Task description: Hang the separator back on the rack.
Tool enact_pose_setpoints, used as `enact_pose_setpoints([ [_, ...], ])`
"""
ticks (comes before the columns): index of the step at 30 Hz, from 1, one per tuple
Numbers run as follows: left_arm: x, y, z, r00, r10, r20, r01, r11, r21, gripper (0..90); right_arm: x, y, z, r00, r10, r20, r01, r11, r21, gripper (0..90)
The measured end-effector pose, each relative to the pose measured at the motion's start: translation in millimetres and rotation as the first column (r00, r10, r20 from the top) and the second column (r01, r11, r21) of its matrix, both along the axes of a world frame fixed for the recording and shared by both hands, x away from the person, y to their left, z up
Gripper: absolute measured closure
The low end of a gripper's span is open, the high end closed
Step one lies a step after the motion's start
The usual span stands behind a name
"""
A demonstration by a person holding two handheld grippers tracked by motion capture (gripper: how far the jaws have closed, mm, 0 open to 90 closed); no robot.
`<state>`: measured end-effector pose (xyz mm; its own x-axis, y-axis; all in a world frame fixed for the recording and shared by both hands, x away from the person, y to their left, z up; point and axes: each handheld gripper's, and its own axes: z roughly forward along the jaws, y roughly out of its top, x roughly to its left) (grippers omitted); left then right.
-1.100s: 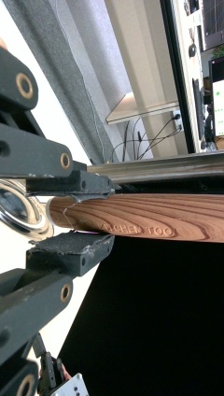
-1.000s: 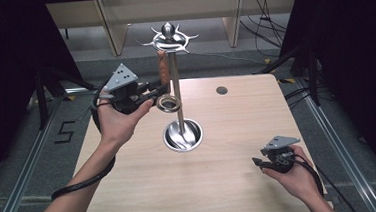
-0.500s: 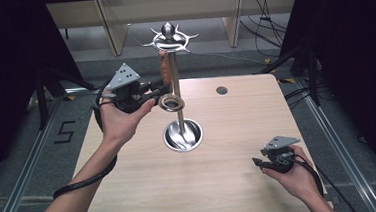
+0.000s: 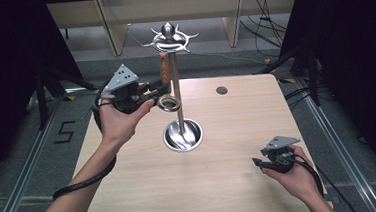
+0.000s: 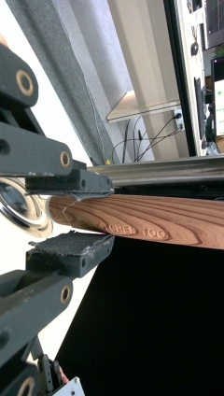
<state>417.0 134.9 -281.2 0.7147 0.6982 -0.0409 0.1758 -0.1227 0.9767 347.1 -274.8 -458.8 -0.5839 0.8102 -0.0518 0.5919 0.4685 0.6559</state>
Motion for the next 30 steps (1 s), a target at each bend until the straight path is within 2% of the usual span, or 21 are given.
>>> enact_pose_setpoints([
  [4, -5.3, 10.9, -2.8, 1.0000, 0.008, 0.005, -0.008, 0.9999, 0.007, 63.2, -0.4, -0.5, -0.7, 1.0000, -0.002, 0.008, 0.002, 1.000, -0.005, 53.8],
  [5, -7.1, 14.3, -4.2, 0.9999, 0.013, 0.001, -0.013, 0.9999, 0.007, 61.4, -0.5, -0.6, 0.1, 1.0000, -0.003, -0.003, 0.003, 1.000, -0.002, 53.7],
  [6, -8.4, 17.2, -5.3, 0.9999, 0.016, 0.000, -0.016, 0.9999, 0.006, 59.8, 0.6, -1.6, -0.4, 0.9999, 0.009, 0.011, -0.009, 1.000, -0.011, 53.7],
  [9, -12.3, 27.1, -8.7, 0.9996, 0.028, -0.006, -0.028, 0.9996, -0.005, 51.3, 0.1, -0.7, -0.3, 0.9999, 0.004, 0.010, -0.004, 1.000, -0.007, 53.5],
  [11, -17.4, 41.3, -14.9, 0.9983, 0.056, -0.014, -0.056, 0.9982, -0.021, 47.0, -0.8, 0.2, 1.5, 0.9999, -0.010, -0.007, 0.010, 1.000, 0.003, 53.1],
  [12, -19.0, 46.1, -17.4, 0.9979, 0.063, -0.014, -0.063, 0.9978, -0.022, 45.1, 0.2, -0.9, 0.1, 0.9999, 0.004, 0.012, -0.004, 1.000, -0.009, 53.0],
  [13, -19.0, 46.1, -17.4, 0.9979, 0.063, -0.014, -0.063, 0.9978, -0.022, 43.8, 0.2, -0.7, -0.2, 0.9999, 0.003, 0.011, -0.003, 1.000, -0.010, 52.8],
  [14, -22.6, 54.7, -24.1, 0.9965, 0.081, -0.017, -0.082, 0.9964, -0.022, 42.9, 0.1, -0.4, -0.4, 0.9999, 0.001, 0.010, -0.001, 1.000, -0.010, 52.7],
  [16, -24.0, 58.9, -28.2, 0.9958, 0.089, -0.018, -0.090, 0.9959, -0.015, 41.4, 0.0, 0.2, -0.1, 1.0000, -0.002, 0.005, 0.002, 1.000, -0.004, 52.5],
  [18, -28.3, 70.9, -40.8, 0.9928, 0.116, -0.032, -0.116, 0.9932, -0.008, 40.6, 0.0, 0.3, 0.0, 1.0000, -0.003, 0.002, 0.003, 1.000, -0.006, 52.3],
  [19, -28.3, 70.9, -40.8, 0.9928, 0.116, -0.032, -0.116, 0.9932, -0.008, 39.9, 0.0, 0.3, 0.0, 1.0000, -0.003, 0.002, 0.003, 1.000, -0.006, 52.3],
  [20, -29.8, 74.8, -44.6, 0.9915, 0.126, -0.033, -0.126, 0.9920, -0.005, 39.3, -0.5, 0.9, 0.8, 0.9998, -0.012, -0.013, 0.012, 1.000, 0.000, 52.1],
  [22, -34.9, 85.4, -55.1, 0.9872, 0.154, -0.040, -0.154, 0.9880, 0.003, 38.3, -0.7, 1.0, 0.9, 0.9998, -0.011, -0.013, 0.011, 1.000, -0.003, 52.0],
  [23, -34.9, 85.4, -55.1, 0.9872, 0.154, -0.040, -0.154, 0.9880, 0.003, 37.8, -0.7, 1.0, 0.9, 0.9998, -0.011, -0.013, 0.011, 1.000, -0.003, 52.0],
  [25, -41.4, 93.1, -66.2, 0.9845, 0.168, -0.049, -0.167, 0.9857, 0.018, 37.2, 0.0, 0.1, -0.4, 1.0000, 0.004, 0.004, -0.004, 1.000, -0.017, 51.8],
  [30, -52.4, 103.5, -85.9, 0.9787, 0.188, -0.082, -0.185, 0.9820, 0.036, 37.0, 0.0, 1.0, -0.5, 1.0000, 0.003, -0.002, -0.003, 1.000, -0.012, 51.5],
])
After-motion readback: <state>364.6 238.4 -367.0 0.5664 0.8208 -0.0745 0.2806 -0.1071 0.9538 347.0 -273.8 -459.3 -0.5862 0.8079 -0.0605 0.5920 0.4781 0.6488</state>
